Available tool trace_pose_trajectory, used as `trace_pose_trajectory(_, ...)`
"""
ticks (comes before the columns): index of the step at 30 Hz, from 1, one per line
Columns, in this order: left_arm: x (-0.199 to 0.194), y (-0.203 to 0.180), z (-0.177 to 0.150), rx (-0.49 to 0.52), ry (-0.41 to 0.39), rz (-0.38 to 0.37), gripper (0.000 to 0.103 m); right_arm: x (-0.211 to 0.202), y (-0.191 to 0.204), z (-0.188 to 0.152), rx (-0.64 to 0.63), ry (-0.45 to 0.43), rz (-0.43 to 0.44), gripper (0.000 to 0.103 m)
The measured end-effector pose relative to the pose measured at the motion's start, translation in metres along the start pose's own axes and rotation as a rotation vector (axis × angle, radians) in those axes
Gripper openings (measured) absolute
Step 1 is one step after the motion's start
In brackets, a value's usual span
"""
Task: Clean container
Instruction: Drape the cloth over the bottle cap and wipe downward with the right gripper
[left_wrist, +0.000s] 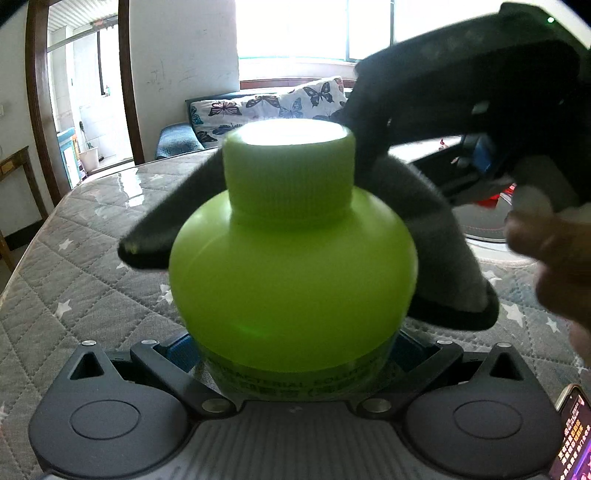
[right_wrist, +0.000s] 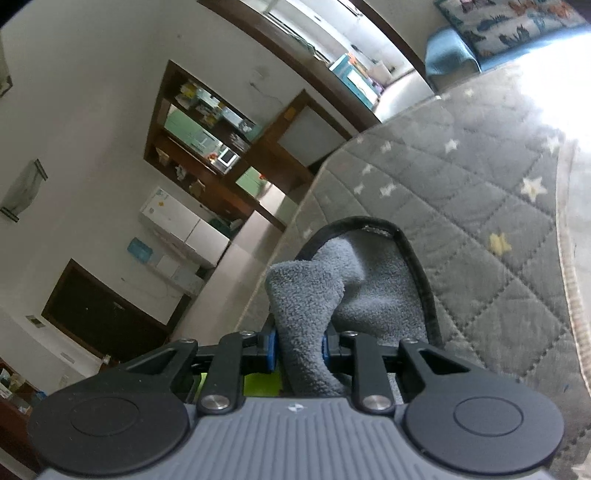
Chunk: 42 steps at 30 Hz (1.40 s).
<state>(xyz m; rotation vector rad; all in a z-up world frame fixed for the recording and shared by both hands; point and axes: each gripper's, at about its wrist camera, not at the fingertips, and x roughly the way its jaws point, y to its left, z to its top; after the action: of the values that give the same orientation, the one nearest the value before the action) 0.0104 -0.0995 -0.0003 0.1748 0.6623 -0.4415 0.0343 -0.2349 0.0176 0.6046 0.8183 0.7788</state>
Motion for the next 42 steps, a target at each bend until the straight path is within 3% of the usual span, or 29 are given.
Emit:
trace_pose_trajectory(8, -0.002, -0.001, -0.003, 0.001, 0.000, 0.001, 0.103, 0.012, -0.014, 0.000, 0.051, 0.051, 0.011, 0.021)
trace_pose_trajectory(20, 0.010, 0.012, 0.008, 0.002, -0.001, -0.003, 0.103, -0.008, -0.018, -0.016, 0.063, 0.057, -0.005, 0.020)
trace_pose_trajectory(30, 0.012, 0.014, 0.007, 0.001, -0.001, -0.005, 0.103, -0.026, -0.018, -0.032, 0.080, 0.037, -0.031, 0.019)
trace_pose_trajectory(42, 0.015, 0.015, 0.009, 0.004, 0.001, -0.009, 0.103, -0.035, 0.001, -0.023, 0.006, -0.041, 0.046, 0.019)
